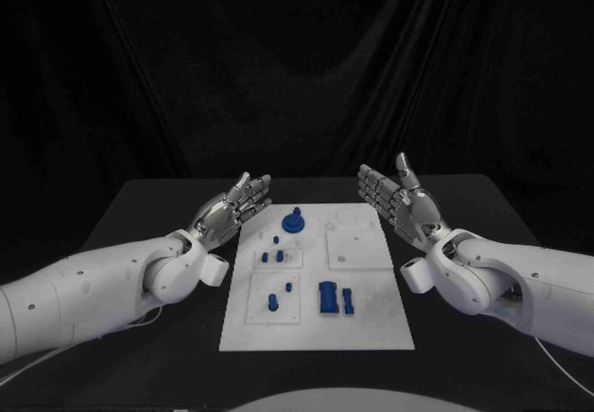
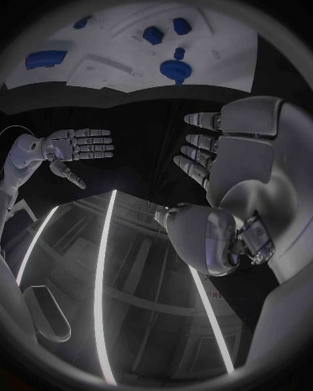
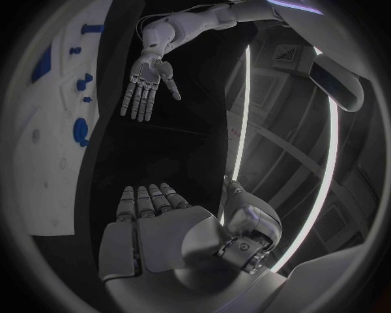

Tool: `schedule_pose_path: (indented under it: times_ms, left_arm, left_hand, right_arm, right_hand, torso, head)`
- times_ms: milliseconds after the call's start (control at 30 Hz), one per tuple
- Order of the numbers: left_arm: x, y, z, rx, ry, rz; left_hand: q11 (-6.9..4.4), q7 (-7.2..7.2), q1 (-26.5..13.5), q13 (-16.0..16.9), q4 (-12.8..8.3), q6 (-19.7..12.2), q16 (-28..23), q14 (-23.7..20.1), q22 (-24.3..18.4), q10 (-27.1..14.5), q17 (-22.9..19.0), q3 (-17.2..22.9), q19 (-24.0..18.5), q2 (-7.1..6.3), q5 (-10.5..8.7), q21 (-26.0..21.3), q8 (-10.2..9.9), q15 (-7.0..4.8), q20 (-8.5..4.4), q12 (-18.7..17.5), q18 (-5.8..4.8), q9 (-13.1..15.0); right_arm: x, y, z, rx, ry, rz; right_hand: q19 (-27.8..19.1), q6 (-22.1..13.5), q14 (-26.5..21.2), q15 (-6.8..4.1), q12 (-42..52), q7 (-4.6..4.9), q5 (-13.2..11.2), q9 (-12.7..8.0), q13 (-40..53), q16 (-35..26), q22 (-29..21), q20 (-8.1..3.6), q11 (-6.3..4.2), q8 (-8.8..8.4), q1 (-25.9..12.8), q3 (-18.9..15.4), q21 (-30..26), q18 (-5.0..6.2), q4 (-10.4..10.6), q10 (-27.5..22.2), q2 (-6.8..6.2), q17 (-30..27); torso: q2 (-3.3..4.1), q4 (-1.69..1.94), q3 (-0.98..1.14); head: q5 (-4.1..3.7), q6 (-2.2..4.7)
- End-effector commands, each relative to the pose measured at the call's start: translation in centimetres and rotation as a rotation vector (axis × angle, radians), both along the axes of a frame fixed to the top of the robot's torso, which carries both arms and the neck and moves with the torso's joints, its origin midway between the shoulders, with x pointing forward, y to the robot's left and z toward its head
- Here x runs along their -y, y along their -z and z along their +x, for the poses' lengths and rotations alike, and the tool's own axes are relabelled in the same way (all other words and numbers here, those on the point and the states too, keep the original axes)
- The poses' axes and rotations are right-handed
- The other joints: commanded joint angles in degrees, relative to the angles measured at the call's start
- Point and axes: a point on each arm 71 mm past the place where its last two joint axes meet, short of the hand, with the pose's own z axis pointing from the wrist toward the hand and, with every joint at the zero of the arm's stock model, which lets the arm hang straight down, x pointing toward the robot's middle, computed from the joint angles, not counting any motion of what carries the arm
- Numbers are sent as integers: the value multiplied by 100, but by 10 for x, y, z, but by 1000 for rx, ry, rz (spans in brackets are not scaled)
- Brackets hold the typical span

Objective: Assemble the parts on the task board

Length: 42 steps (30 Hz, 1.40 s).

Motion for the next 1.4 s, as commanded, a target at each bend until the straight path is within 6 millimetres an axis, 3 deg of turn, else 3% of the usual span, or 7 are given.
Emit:
schedule_pose_path:
  times_ms: [33,100,233,267,433,500,1400]
  left_arm:
    - [3,-2,3,4,-139,54]
    - [7,-6,4,7,-183,65]
    - [17,-14,5,7,-280,88]
    - [19,-16,5,6,-302,93]
    - [29,-26,4,-5,-420,119]
    - [32,-30,4,-11,-462,128]
    - [41,-43,0,-37,-592,155]
  left_hand:
    - [-137,-234,-1319,-23,-296,-384,-42,-3,-47,-33,-11,241,-6,-191,-321,-32,-115,-163,-257,-286,-212,-25]
    - [-137,-234,-1532,-23,-339,-444,-42,-3,-47,-33,-11,284,-6,-617,-372,-32,-115,-163,-293,-331,-274,-25]
    - [-137,-234,-2001,-23,-434,-585,-42,-3,-47,-33,-11,774,-6,-617,-486,-32,-115,-163,-371,-428,-283,-25]
    - [-137,-234,-2091,-23,-456,-604,-42,-3,-47,-33,-11,774,-6,-617,-509,-32,-115,-163,-386,-448,-702,-25]
    - [-137,-234,-2507,-23,-957,-729,-42,-3,-47,-33,-11,774,-6,-617,-606,-32,-115,-163,-813,-918,-702,-25]
    - [-137,-234,-2627,-23,-957,-750,-42,-3,-47,-33,-11,774,-6,-617,-1035,-32,-115,-163,-813,-918,-702,-25]
    - [-137,-234,-4273,-23,-957,-1254,-42,-3,-47,-33,-11,774,-6,-617,-1035,-32,-115,-163,-813,-918,-702,-25]
  right_arm:
    - [5,0,9,-23,205,11]
    - [2,-3,14,-28,274,26]
    - [-4,-8,22,-48,398,52]
    - [-5,-8,24,-53,419,56]
    - [-9,-11,28,-73,500,70]
    - [-10,-11,28,-78,515,72]
    - [-10,-11,29,-80,521,73]
  right_hand:
    - [-1,-20,-2,-30,-20,-2,-20,-6,-5,-25,-6,-29,1,-20,-56,14,-21,-40,-1,-18,-2,-5]
    - [-1,-20,-2,-30,-20,-2,-20,-6,-5,-25,-6,-29,1,-20,-56,14,-21,-40,-1,-18,-2,-5]
    - [-1,-20,-2,-30,-20,-2,-20,-6,-5,-25,-6,-29,1,-20,-56,14,-21,-40,-1,-18,-2,-5]
    - [-1,-20,-2,-30,-20,-2,-20,-6,-5,-25,-6,-29,1,-20,-56,14,-21,-40,-1,-18,-2,-5]
    - [-1,-20,-2,-30,-20,-2,-20,-6,-5,-25,-6,-29,1,-20,-56,14,-21,-40,-1,-18,-2,-5]
    - [-1,-20,-2,-30,-20,-2,-20,-6,-5,-25,-6,-29,1,-20,-56,14,-21,-40,-1,-18,-2,-5]
    - [-1,-20,-2,-30,-20,-2,-20,-6,-5,-25,-6,-29,1,-20,-56,14,-21,-40,-1,-18,-2,-5]
  torso:
    - [-71,-8,6]
    - [-100,-10,8]
    - [-152,-15,12]
    - [-160,-16,12]
    - [-191,-18,14]
    - [-195,-19,15]
    - [-196,-19,15]
  head:
    - [-38,301]
    - [-59,478]
    - [-97,784]
    - [-103,836]
    - [-126,1020]
    - [-129,1046]
    - [-130,1050]
